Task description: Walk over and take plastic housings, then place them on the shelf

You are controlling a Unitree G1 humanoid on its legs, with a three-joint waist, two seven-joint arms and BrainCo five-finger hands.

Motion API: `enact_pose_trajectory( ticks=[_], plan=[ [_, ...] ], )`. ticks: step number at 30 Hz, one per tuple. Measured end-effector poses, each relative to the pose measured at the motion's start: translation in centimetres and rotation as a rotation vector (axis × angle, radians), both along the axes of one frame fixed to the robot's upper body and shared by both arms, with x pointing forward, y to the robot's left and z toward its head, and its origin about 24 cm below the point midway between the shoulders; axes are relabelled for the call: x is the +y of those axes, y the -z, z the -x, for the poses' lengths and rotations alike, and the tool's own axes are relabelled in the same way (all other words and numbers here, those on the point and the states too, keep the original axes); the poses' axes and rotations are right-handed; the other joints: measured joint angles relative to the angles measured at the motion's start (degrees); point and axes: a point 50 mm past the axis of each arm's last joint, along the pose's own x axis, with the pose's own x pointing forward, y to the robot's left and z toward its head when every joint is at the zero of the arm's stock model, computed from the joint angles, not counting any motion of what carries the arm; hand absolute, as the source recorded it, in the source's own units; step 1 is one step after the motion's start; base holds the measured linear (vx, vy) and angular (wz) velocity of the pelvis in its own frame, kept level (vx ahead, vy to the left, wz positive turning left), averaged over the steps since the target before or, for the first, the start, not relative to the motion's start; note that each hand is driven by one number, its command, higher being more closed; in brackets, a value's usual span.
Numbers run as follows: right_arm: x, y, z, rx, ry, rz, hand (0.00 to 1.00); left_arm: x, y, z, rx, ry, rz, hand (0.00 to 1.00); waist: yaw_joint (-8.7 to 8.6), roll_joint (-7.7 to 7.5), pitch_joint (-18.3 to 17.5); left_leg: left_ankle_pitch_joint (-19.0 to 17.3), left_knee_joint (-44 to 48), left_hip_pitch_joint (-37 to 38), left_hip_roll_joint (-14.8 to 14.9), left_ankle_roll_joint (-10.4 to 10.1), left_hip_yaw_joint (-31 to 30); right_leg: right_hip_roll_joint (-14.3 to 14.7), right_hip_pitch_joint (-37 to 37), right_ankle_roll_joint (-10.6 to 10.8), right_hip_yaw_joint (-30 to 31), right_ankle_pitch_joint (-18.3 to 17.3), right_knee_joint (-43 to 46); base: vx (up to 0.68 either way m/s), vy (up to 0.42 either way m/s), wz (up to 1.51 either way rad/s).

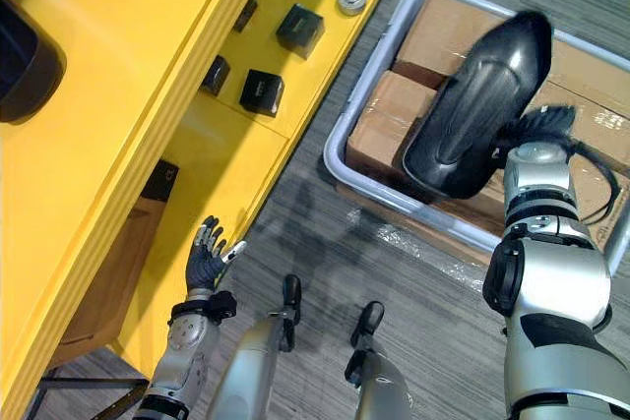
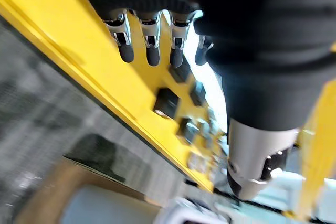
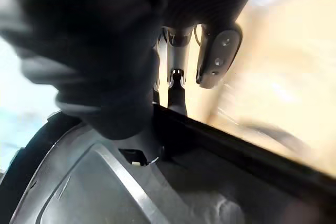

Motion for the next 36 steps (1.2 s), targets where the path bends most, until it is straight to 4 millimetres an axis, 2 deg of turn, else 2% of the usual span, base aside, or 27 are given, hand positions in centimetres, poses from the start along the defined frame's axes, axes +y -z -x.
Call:
enact_pose_trajectory(
  ticks=[1, 3, 4, 7, 9, 10, 12, 18, 22, 25, 31, 32, 36],
  plan=[
    [1.0, -1.8, 0.1, -0.049, -0.002, 0.099, 1.00, -0.3, -1.4, -0.9, -0.050, 0.013, 0.001, 0.00, -0.77, -0.02, -0.01, 0.46, -0.64, 0.42, 0.03, -0.18, 0.10, 0.05, 0.08, -0.03, 0.11, 0.04, 0.00, -0.01, -0.041, -0.01],
    [2.1, -3.0, 0.2, -0.079, -0.007, 0.193, 1.00, -0.6, -2.9, -1.8, -0.099, 0.024, 0.009, 0.00, -1.43, -0.04, -0.02, 0.97, -1.50, 1.13, 0.07, -0.32, 0.34, 0.10, 0.21, -0.15, 0.37, 0.19, -0.01, 0.00, -0.039, -0.07],
    [3.4, -3.8, 0.1, -0.104, -0.025, 0.271, 1.00, -1.1, -4.4, -2.7, -0.148, 0.051, 0.012, 0.00, -1.63, -0.09, -0.03, 1.37, -2.44, 2.20, 0.27, -0.52, 1.06, 0.25, 0.42, -0.39, 1.20, 0.56, -0.02, 0.00, -0.042, -0.26],
    [6.6, -4.7, -0.3, -0.146, -0.077, 0.404, 1.00, -3.1, -8.1, -5.3, -0.242, 0.150, 0.023, 0.00, -2.44, -0.52, -0.24, 2.11, -4.46, 4.76, 0.68, -0.71, 3.00, 0.60, 1.18, -0.54, 2.98, 1.09, -0.34, 0.00, -0.039, -0.28],
    [8.6, -4.8, -0.6, -0.162, -0.117, 0.453, 1.00, -3.8, -9.3, -6.5, -0.251, 0.188, 0.061, 0.00, -3.56, -1.30, -0.53, 2.56, -5.32, 5.07, 1.09, -0.81, 3.84, 1.09, 1.08, -0.69, 3.49, 2.24, -1.34, -0.01, -0.028, -0.24],
    [9.3, -4.8, -0.7, -0.169, -0.136, 0.462, 1.00, -4.1, -9.6, -6.9, -0.245, 0.202, 0.085, 0.00, -3.85, -1.77, -0.74, 2.69, -5.61, 5.17, 1.19, -0.92, 4.32, 1.27, 0.95, -0.70, 4.18, 2.59, -1.76, 0.00, -0.017, -0.38],
    [12.3, -4.7, -0.9, -0.202, -0.207, 0.510, 1.00, -4.9, -10.3, -8.1, -0.212, 0.243, 0.193, 0.00, -4.72, -3.19, -0.85, 2.71, -6.25, 6.12, 1.79, -0.95, 6.68, 1.77, 0.82, -0.67, 6.36, 3.85, -2.91, 0.00, -0.007, -0.50],
    [17.5, -3.4, 0.2, -0.306, -0.357, 0.540, 1.00, -6.2, -11.7, -9.1, -0.185, 0.304, 0.397, 0.00, -6.60, -5.52, -2.05, 3.04, -7.99, 8.20, 1.92, -1.23, 9.31, 2.04, 0.81, -0.70, 9.13, 4.16, -3.24, 0.01, 0.000, -0.24],
    [20.1, -2.1, 1.1, -0.355, -0.447, 0.514, 1.00, -7.5, -11.6, -9.0, -0.161, 0.346, 0.424, 0.00, -7.10, -6.82, -2.76, 3.75, -9.46, 9.46, 1.90, -1.50, 9.85, 2.14, 1.16, -0.82, 9.42, 4.25, -3.25, 0.01, -0.009, -0.05],
    [22.2, -0.6, 1.5, -0.357, -0.525, 0.504, 1.00, -8.2, -11.6, -8.9, -0.147, 0.357, 0.464, 0.00, -7.20, -7.22, -3.30, 3.94, -10.09, 10.66, 1.76, -1.59, 10.07, 2.11, 2.00, -0.83, 9.50, 4.26, -3.27, 0.00, 0.000, -0.01],
    [23.4, 0.5, 2.2, -0.376, -0.573, 0.492, 1.00, -8.5, -10.9, -9.0, -0.102, 0.370, 0.515, 0.00, -6.96, -7.69, -3.89, 5.05, -11.73, 12.12, 1.03, -1.53, 9.69, 1.95, 3.36, -0.89, 9.25, 4.42, -4.21, -0.03, 0.007, 0.04],
    [23.4, 0.8, 2.2, -0.374, -0.574, 0.489, 1.00, -8.6, -10.7, -8.9, -0.091, 0.379, 0.530, 1.00, -6.81, -7.88, -4.45, 5.20, -11.99, 12.14, 0.93, -1.56, 9.63, 1.93, 3.44, -0.89, 9.20, 4.42, -4.53, -0.03, 0.008, 0.04],
    [23.4, 2.1, 2.3, -0.358, -0.600, 0.487, 1.00, -8.8, -9.2, -8.4, -0.057, 0.436, 0.614, 1.00, -6.79, -8.19, -6.79, 5.94, -12.96, 12.11, 0.69, -1.73, 8.35, 1.92, 4.24, -0.89, 7.70, 4.41, -5.45, 0.00, -0.011, 0.17]
  ],
)
